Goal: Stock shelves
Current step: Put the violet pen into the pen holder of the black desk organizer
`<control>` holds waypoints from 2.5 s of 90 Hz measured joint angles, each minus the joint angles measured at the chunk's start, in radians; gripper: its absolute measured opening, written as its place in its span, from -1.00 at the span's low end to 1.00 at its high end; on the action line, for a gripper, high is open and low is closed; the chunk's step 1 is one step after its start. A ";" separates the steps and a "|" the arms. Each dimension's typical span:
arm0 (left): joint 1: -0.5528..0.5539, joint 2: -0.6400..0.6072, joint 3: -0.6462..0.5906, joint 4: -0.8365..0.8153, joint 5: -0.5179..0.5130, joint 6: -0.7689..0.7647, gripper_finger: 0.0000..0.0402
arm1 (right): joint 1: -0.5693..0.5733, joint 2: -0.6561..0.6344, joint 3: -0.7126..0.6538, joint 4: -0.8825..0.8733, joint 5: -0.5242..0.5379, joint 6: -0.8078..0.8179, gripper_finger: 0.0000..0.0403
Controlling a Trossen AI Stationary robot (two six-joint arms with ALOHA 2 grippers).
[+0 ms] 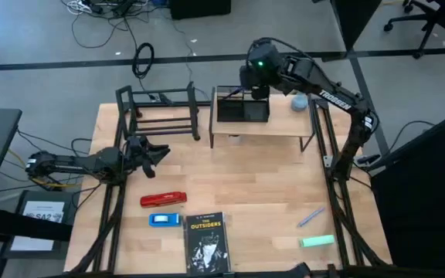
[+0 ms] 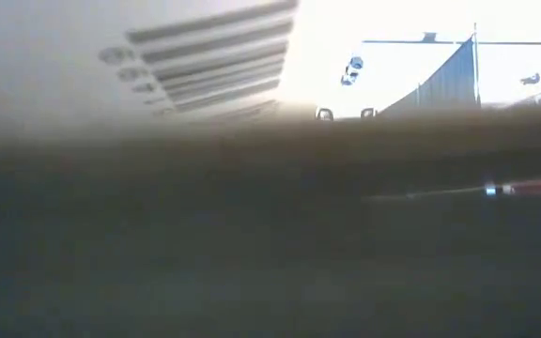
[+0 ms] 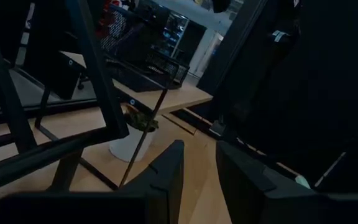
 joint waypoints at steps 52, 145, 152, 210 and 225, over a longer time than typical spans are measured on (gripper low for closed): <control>0.000 0.000 0.000 0.000 0.000 0.000 -0.62 | 0.468 -0.110 -0.345 -0.519 -0.783 0.666 -0.12; 0.000 0.000 0.000 0.000 0.000 0.027 -0.62 | 1.284 -0.120 -1.244 0.261 -0.519 1.524 -0.22; 0.000 0.000 0.000 0.000 0.000 0.027 -0.62 | 1.293 -0.125 -1.280 0.323 -0.510 1.472 -0.26; 0.000 0.000 0.000 0.001 -0.007 0.027 -0.62 | 1.129 -0.143 -1.286 0.368 -0.366 1.462 -1.00; 0.000 0.001 0.000 0.007 -0.007 0.027 -0.62 | 1.011 -0.214 -1.232 0.385 -0.292 1.427 -0.99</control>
